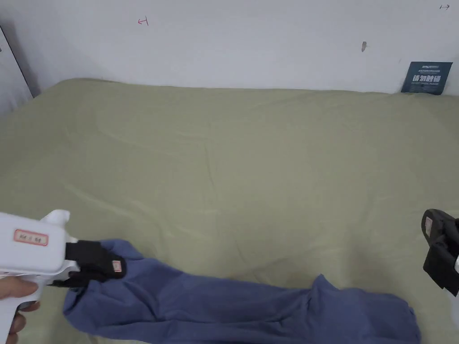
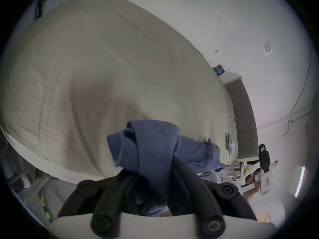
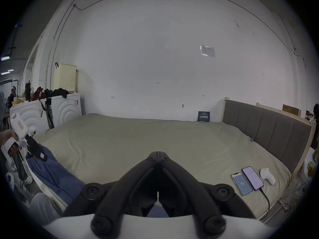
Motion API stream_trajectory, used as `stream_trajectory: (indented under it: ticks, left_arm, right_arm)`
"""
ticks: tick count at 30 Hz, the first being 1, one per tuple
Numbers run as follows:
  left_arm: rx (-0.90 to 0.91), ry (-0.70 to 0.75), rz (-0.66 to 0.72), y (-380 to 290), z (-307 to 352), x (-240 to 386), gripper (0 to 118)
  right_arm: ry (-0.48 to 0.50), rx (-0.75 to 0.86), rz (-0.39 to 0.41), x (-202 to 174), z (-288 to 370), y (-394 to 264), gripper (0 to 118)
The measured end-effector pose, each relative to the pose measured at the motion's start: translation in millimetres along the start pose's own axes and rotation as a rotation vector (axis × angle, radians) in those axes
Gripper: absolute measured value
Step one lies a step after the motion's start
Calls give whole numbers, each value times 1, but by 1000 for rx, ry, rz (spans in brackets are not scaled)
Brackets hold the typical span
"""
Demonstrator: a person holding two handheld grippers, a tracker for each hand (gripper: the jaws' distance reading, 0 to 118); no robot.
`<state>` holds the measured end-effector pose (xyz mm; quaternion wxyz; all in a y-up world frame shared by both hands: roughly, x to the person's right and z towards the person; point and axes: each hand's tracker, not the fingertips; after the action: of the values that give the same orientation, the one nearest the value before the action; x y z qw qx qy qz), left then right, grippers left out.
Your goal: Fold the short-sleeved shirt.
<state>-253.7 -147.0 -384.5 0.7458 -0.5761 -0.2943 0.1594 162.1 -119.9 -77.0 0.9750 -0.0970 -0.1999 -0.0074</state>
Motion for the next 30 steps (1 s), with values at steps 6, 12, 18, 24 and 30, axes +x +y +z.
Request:
stream_trajectory:
  ticks: [6,12,18,24,30]
  left_arm:
    - [-26,89,-162,-15,-47,92,10]
    - [-61,191,-337,-38,-139,141,71]
    - [-185,-4,-274,-61,-191,152,114]
    - [-82,-5,-272,-34,-140,127,81]
    - [-128,-38,-181,-27,-149,73,0]
  right_arm:
    - [-4,7,-29,11,8,-3,1]
    - [-42,-1,-54,29,15,-9,1]
    - [-97,-17,-97,50,21,-13,1]
    - [-112,-30,-111,58,20,-17,1]
    - [-100,-47,-124,51,13,-22,1]
